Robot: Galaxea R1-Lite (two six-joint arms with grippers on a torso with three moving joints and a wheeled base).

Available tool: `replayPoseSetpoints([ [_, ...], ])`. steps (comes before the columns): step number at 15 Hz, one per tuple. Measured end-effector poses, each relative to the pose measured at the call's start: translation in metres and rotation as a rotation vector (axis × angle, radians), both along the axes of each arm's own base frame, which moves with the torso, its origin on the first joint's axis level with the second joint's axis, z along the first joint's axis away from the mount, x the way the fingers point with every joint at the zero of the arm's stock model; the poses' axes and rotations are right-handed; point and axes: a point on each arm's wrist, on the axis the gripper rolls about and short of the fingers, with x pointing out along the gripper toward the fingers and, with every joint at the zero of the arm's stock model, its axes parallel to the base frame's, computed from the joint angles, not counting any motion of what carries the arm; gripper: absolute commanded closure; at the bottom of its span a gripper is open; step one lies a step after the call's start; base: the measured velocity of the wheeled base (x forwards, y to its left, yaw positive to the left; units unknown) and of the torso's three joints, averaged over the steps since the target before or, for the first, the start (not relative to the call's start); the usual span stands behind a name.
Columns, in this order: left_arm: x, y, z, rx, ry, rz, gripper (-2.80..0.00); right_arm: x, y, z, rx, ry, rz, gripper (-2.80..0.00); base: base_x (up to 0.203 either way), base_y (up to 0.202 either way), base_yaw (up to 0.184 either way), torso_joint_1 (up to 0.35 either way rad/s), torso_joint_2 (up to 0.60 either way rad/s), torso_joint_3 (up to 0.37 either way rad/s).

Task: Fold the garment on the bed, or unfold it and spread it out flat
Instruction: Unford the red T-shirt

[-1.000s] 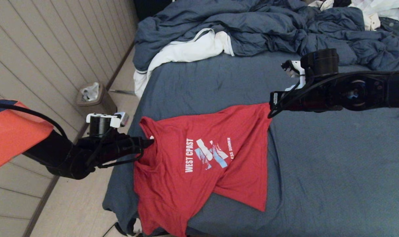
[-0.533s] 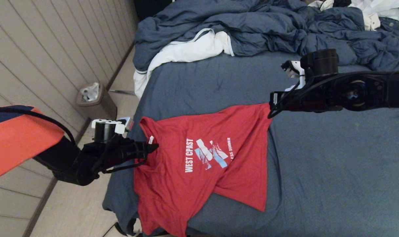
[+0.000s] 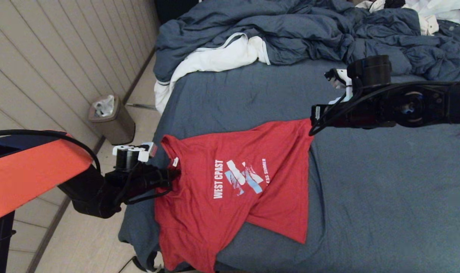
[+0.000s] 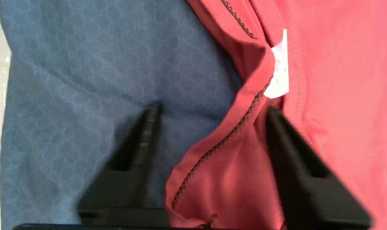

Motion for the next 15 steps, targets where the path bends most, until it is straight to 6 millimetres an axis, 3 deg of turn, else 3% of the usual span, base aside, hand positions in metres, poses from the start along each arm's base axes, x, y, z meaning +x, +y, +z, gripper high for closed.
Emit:
replayPoseSetpoints([
  [3, -0.005, 0.001, 0.0, -0.002, 0.01, -0.003, 0.0, 0.0, 0.0, 0.001, 0.0, -0.002, -0.001, 0.0, 0.0, 0.0, 0.0, 0.0, 0.0, 0.0],
  [5, -0.02, 0.0, 0.007, 0.0, 0.025, -0.016, 0.0, 0.0, 0.0, 0.001, 0.001, -0.003, 0.0, 0.0, 0.0, 0.0, 0.0, 0.0, 0.0, 0.0],
  [10, -0.084, -0.017, 0.024, 0.011, 0.072, -0.09, 0.0, -0.007, -0.002, 0.008, 0.003, -0.018, 0.002, 0.0, 0.0, 0.0, 0.0, 0.0, 0.0, 0.0],
  [15, -0.134, -0.041, 0.027, 0.013, 0.164, -0.219, 0.0, -0.008, -0.002, 0.009, 0.006, -0.022, 0.002, 0.0, 0.0, 0.0, 0.0, 0.0, 0.0, 0.0],
])
